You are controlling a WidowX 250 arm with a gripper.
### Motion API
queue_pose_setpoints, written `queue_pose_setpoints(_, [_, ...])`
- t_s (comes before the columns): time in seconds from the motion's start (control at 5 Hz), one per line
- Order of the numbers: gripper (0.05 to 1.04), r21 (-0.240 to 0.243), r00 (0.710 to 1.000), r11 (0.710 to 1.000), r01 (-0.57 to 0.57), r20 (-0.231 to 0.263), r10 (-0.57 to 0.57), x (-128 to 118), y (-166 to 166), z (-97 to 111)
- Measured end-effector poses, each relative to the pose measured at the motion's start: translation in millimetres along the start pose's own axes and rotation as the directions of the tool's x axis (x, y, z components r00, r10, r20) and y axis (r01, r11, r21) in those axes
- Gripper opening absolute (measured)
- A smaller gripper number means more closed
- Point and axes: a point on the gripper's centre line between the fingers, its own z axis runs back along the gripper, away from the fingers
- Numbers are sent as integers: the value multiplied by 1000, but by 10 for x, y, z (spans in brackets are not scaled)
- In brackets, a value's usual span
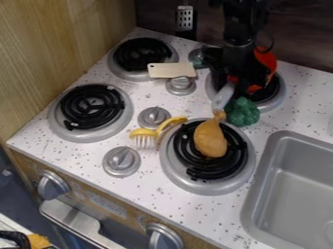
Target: Moved the red pot to the top right burner
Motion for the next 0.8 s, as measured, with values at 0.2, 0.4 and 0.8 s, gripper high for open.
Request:
queue_pose_setpoints(0.2, [977,1,1000,1000,6,-14,-6,-19,-4,3])
queue_pose_setpoints(0.4, [999,36,999,999,0,-42,2,-43,36,34])
queue_pose_setpoints(0.8, [999,79,996,996,-42,-77,48,-53,35,136])
